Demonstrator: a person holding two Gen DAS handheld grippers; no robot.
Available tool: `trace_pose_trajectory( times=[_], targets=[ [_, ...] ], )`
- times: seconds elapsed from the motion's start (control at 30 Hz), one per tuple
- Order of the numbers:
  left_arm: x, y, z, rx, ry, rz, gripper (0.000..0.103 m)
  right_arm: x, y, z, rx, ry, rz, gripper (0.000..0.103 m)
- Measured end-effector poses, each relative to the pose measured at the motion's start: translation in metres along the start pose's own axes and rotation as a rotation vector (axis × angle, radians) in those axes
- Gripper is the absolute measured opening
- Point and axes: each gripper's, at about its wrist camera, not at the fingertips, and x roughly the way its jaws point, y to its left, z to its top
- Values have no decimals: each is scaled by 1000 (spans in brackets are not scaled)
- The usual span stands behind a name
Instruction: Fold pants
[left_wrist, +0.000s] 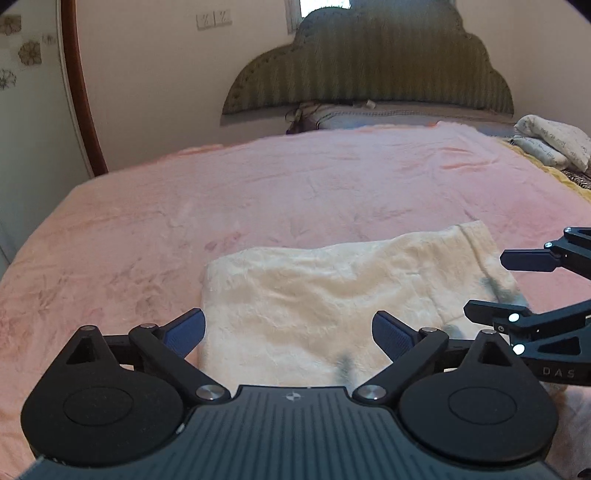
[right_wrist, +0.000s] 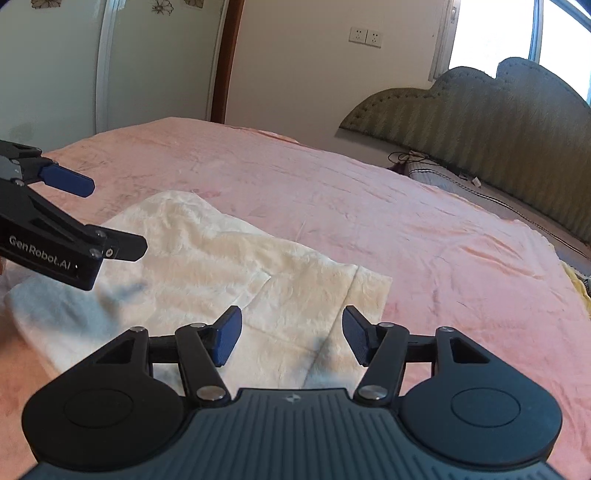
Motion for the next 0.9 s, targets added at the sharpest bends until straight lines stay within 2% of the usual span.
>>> trace_pose_trajectory(
  times=[0.07, 0.1, 0.13, 0.2, 0.3, 0.4, 0.47, 0.57, 0.63, 0.7, 0.8, 0.9],
  targets=[
    [22, 0, -1, 4, 111, -16, 93, 19, -1, 2, 8, 46, 17, 59],
    [27, -1, -6, 11, 157, -30, 86, 28, 1, -2, -5, 103, 21, 59],
    [26, -2, -15, 21, 163, -52, 87, 30, 5, -7, -40, 130, 16, 59],
    [15, -4, -24, 43, 99, -64, 88, 19, 7, -12, -58, 123, 9, 60],
    [17, -11, -16, 38, 78, -55, 88, 12, 1, -6, 3, 78, 53, 61],
    [24, -19, -21, 66, 131, -93, 90, 25, 8, -8, -7, 112, 74, 66],
    [11, -23, -32, 107, 81, -88, 90, 20, 13, -15, -44, 99, 64, 66],
    [-17, -16, -44, 146, 1, -100, 90, -2, 5, -25, -7, 80, 73, 68],
    [-27, -2, -43, 129, -39, -88, 93, -17, -13, -33, 81, 34, 84, 76],
    [-27, 17, -38, 90, -57, -88, 98, -23, -44, -41, 243, -1, 110, 76],
    [-13, 46, -31, 25, -5, -96, 97, -14, -86, -52, 458, 22, 231, 76],
    [3, 77, -31, -62, 48, -126, 97, 5, -105, -64, 582, 73, 341, 76]
  ],
)
